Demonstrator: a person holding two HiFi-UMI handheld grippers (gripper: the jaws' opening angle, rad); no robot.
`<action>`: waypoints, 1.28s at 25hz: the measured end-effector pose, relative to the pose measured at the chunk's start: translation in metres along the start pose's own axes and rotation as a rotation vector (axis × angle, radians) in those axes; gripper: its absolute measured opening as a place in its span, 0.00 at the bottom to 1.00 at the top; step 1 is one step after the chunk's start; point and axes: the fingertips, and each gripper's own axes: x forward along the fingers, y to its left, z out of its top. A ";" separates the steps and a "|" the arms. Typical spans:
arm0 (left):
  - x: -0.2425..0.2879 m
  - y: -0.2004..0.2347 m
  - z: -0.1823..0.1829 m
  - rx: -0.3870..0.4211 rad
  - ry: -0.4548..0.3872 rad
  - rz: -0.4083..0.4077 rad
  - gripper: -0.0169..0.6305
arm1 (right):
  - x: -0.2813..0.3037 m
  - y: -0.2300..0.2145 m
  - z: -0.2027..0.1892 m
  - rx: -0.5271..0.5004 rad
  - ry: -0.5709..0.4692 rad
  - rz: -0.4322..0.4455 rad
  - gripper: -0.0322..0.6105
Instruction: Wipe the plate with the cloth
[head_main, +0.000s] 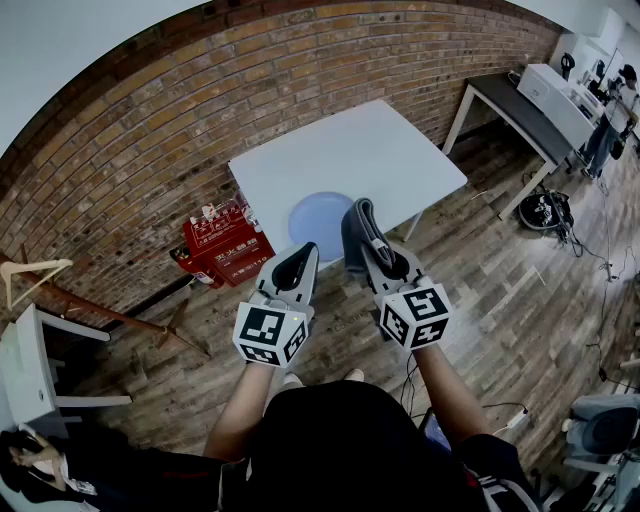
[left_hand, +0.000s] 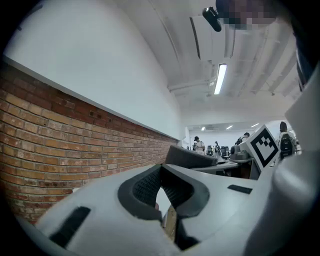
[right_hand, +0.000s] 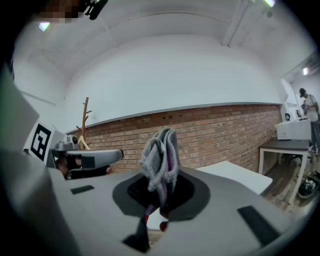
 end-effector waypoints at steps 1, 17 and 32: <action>0.001 -0.001 -0.001 0.000 0.003 0.000 0.05 | 0.000 -0.001 0.000 -0.001 0.001 0.002 0.13; 0.018 -0.026 -0.013 0.045 0.046 0.008 0.05 | -0.015 -0.018 -0.014 0.021 0.015 0.011 0.13; 0.034 -0.028 -0.018 0.104 0.079 0.059 0.05 | -0.019 -0.034 -0.020 0.028 0.014 0.047 0.13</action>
